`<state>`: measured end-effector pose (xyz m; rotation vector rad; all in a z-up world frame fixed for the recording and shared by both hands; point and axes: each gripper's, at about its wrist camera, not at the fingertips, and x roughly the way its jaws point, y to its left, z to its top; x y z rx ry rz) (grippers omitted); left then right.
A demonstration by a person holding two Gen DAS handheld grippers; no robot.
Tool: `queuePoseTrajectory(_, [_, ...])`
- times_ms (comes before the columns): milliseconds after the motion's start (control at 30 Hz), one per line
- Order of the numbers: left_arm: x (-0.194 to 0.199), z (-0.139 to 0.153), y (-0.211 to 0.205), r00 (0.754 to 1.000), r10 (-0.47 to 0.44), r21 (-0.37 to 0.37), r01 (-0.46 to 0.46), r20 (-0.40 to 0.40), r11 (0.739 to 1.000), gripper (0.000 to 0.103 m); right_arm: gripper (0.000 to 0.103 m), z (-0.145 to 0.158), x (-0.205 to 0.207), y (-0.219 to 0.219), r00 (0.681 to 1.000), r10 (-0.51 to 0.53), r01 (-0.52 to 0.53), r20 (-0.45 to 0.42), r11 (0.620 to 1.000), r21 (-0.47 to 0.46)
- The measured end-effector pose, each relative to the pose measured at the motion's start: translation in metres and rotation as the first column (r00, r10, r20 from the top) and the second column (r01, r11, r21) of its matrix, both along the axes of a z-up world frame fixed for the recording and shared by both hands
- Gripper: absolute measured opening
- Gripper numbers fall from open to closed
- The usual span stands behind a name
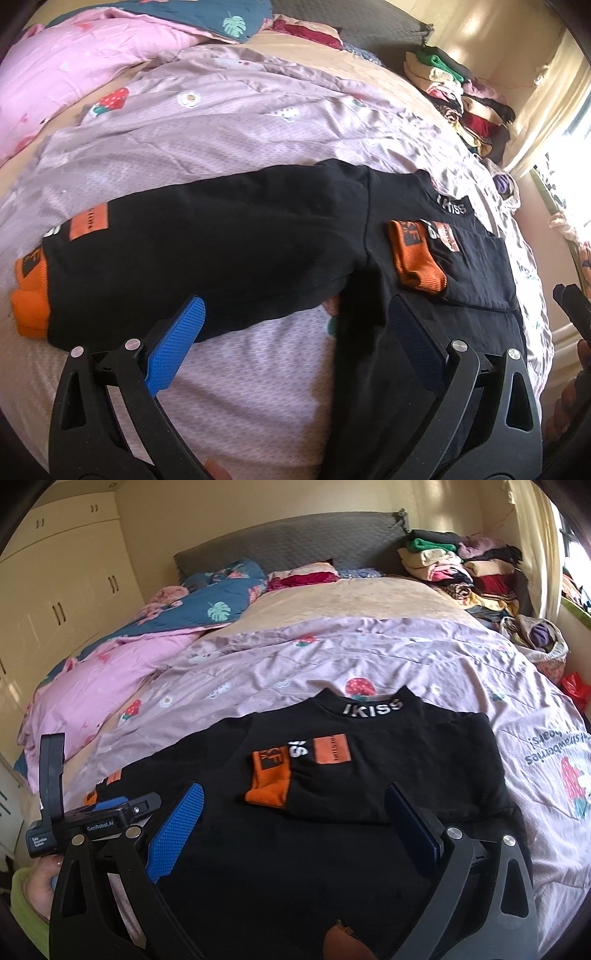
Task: Fold small clothes
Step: 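Move the left gripper to the other orange sleeve cuff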
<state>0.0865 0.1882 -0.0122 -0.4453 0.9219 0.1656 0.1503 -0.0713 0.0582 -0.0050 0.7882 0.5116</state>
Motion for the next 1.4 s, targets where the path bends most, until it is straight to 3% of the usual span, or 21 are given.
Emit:
queuePoseTrajectory(400, [-0.016, -0.003, 0.022, 0.999, 0.049, -0.012, -0.049, -0.016, 0.999, 0.093, 0.098, 0.001, -0.006, 0.031, 0.998, 0.070, -0.070, 0.005, 0.997, -0.016])
queuePoseTrajectory(900, [-0.048, -0.006, 0.052, 0.990, 0.139, -0.084, -0.139, -0.011, 0.987, 0.093, 0.098, 0.001, -0.024, 0.064, 0.989, 0.145, -0.144, 0.018, 0.988, -0.051])
queuePoseTrajectory(1400, [-0.090, -0.032, 0.093, 0.947, 0.319, -0.129, -0.322, -0.043, 0.938, 0.093, 0.098, -0.005, -0.038, 0.076, 0.984, 0.177, -0.177, 0.006, 0.982, -0.061])
